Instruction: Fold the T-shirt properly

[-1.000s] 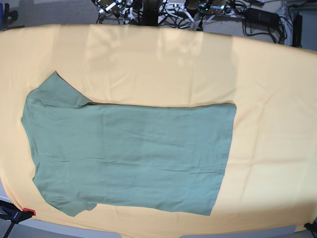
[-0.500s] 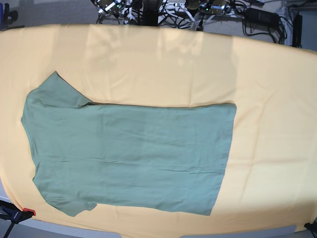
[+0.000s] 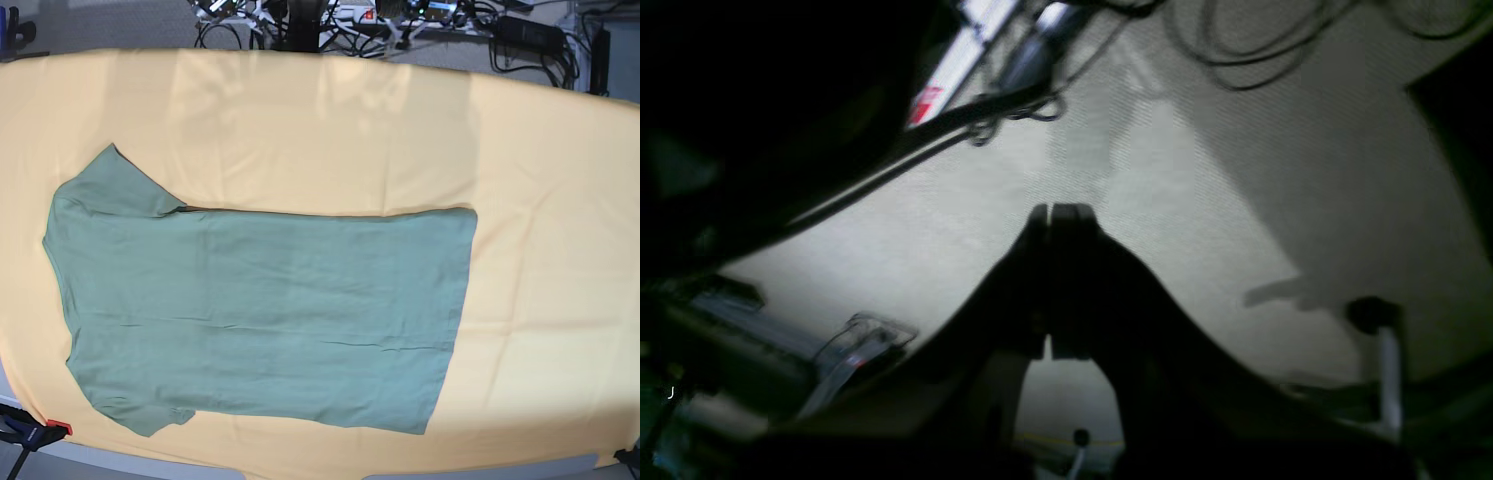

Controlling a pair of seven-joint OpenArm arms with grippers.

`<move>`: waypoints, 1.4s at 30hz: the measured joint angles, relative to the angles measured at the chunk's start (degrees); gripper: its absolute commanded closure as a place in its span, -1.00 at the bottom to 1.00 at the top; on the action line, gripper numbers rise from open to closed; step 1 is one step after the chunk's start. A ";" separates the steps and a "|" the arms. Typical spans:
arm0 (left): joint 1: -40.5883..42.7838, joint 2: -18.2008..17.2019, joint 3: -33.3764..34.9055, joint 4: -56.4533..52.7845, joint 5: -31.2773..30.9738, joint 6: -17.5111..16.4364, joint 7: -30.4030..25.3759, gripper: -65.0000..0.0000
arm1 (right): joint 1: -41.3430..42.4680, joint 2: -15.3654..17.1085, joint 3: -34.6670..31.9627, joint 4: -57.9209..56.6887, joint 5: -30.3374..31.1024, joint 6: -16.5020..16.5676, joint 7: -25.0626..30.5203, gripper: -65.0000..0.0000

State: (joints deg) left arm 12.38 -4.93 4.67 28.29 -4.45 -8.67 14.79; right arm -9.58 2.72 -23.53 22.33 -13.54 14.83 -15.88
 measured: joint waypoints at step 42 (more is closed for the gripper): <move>61.00 -27.43 -9.60 105.98 14.95 6.10 20.63 1.00 | -64.57 28.72 0.04 111.69 -17.59 -17.29 -28.52 1.00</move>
State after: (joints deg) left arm 73.38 -32.36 -4.93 134.28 10.50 -2.57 35.42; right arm -74.15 31.44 -23.49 134.02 -31.14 -2.46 -44.40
